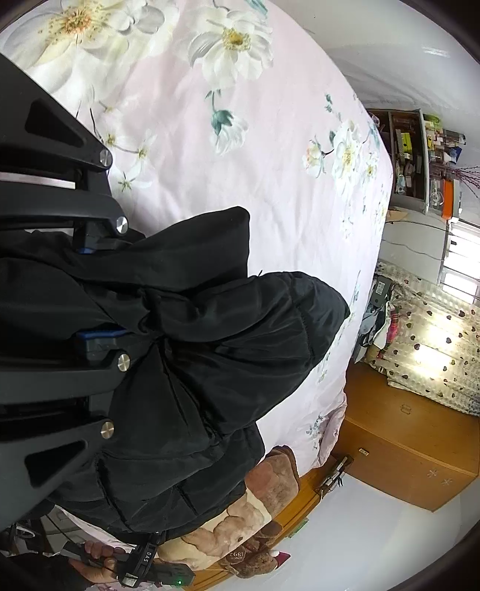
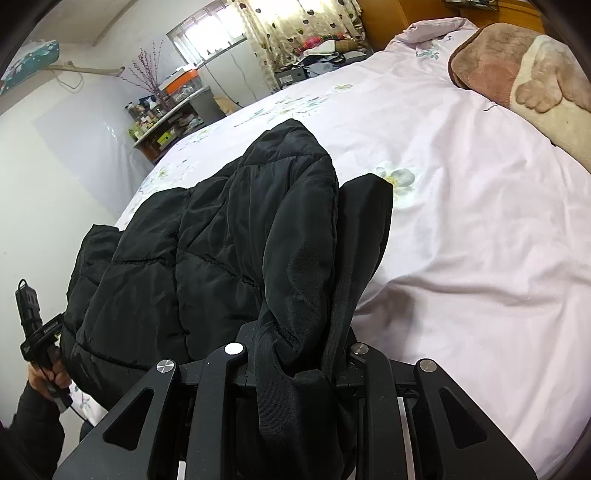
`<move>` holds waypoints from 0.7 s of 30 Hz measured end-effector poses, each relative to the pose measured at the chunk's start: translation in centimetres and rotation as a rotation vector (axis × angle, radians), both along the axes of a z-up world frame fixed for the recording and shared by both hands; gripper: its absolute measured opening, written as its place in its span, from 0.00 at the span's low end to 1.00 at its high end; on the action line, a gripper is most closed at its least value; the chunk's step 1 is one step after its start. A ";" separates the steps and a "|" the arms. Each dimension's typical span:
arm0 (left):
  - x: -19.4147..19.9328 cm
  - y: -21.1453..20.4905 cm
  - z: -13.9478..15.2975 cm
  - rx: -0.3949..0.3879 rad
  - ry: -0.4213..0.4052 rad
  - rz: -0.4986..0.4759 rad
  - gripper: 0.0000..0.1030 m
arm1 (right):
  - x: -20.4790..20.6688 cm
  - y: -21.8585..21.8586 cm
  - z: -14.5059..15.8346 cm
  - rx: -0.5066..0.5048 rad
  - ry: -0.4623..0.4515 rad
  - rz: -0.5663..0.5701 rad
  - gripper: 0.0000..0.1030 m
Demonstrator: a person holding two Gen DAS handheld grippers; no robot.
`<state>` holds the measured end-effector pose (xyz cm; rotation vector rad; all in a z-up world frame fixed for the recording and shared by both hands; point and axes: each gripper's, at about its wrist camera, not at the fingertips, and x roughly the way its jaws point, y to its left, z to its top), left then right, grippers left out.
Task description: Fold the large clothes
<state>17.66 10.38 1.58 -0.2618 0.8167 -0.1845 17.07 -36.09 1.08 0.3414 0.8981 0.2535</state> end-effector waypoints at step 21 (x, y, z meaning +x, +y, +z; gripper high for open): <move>14.1 -1.0 1.7 0.009 -0.087 -0.022 0.27 | 14.6 -1.8 0.9 -0.020 -0.075 -0.045 0.22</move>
